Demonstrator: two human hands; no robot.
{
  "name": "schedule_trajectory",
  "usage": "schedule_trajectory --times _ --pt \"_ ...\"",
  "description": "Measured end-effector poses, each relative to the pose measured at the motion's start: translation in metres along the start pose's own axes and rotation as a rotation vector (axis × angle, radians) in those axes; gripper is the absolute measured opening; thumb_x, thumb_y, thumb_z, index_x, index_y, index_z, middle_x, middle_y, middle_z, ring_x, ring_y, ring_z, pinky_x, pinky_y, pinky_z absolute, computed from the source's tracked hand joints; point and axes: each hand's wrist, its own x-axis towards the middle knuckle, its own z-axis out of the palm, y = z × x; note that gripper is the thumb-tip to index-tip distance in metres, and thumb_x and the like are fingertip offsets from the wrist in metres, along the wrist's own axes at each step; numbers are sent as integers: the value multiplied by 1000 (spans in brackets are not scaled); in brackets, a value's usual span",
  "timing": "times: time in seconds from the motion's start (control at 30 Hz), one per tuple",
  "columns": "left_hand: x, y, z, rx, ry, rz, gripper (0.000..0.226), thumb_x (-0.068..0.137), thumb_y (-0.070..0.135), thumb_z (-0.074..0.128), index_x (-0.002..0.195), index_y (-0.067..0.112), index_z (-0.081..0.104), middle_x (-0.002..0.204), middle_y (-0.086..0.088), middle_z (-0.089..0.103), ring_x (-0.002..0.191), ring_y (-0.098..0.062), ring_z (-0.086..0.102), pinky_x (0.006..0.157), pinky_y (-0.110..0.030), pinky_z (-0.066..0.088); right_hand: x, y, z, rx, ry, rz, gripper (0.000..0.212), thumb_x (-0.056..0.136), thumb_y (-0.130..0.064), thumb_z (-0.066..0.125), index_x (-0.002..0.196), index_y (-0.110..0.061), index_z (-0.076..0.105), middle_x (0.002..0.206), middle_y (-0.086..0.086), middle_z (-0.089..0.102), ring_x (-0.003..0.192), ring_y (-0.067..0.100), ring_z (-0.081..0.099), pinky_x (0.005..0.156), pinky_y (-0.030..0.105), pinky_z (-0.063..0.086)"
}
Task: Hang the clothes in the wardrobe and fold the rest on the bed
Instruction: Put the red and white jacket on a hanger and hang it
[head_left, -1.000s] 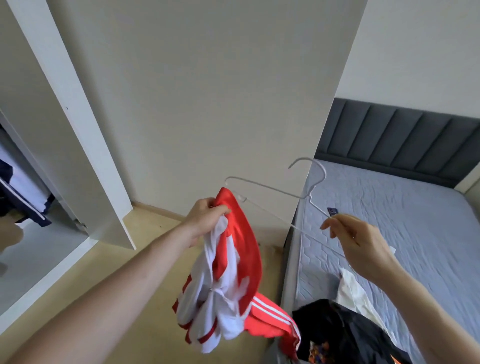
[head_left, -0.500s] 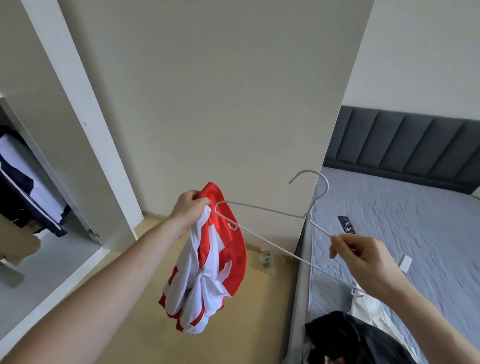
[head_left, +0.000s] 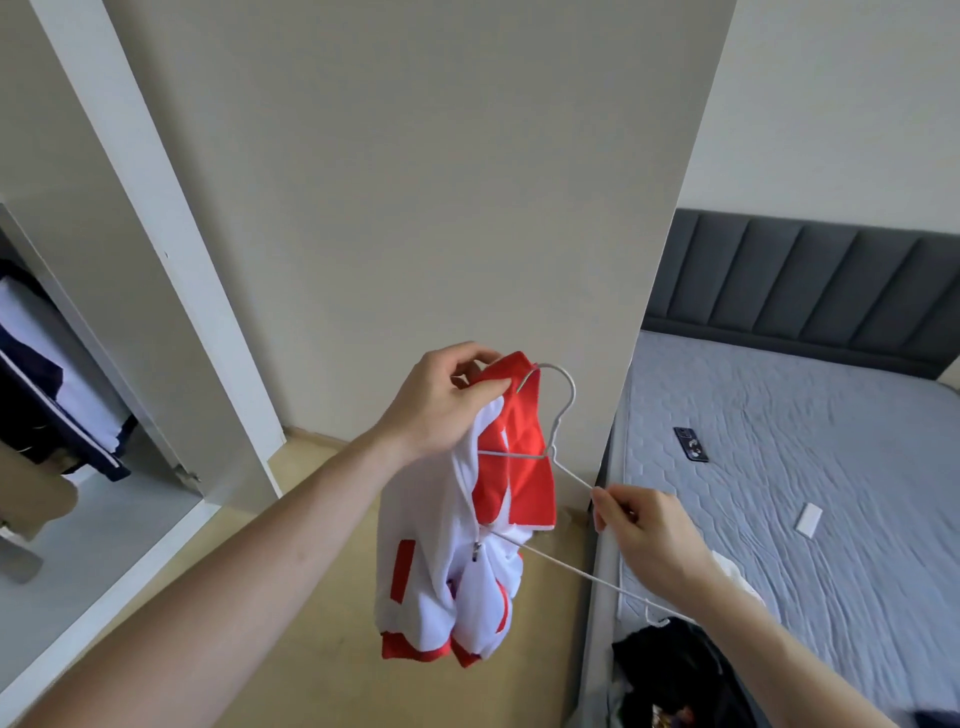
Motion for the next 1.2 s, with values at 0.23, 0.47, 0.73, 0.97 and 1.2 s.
schedule_trajectory --times 0.23,0.47,0.73,0.97,1.2 --pt "-3 19 0 161 -28 42 7 85 27 78 91 31 78 79 8 74 68 -20 64 70 -32 53 1 3 -2 86 164 1 50 102 -40 55 63 -9 52 49 -7 34 49 8 30 50 28 27" --pt "-16 17 9 179 85 140 4 84 24 78 82 28 78 73 12 73 64 -11 67 62 -26 53 -16 12 -13 67 348 27 48 94 -49 50 60 -17 40 52 -7 25 52 9 23 47 26 23" --pt "-37 42 48 79 11 215 15 86 36 75 78 23 73 63 9 67 51 -5 55 55 -21 42 -24 -9 32 248 378 55 62 93 -60 47 62 -6 41 59 13 35 54 7 27 50 30 23" --pt "-63 34 46 284 -382 138 19 89 32 75 101 33 60 83 10 69 75 -11 67 72 -40 59 -23 -10 24 384 486 32 49 98 -50 54 59 -20 49 50 -12 33 50 3 29 47 20 22" --pt "-57 52 6 377 -277 342 29 86 20 71 112 31 70 102 19 69 96 -4 66 84 -23 55 -27 -20 6 463 500 -35 49 99 -43 56 58 -19 49 51 -14 33 51 2 30 48 19 24"
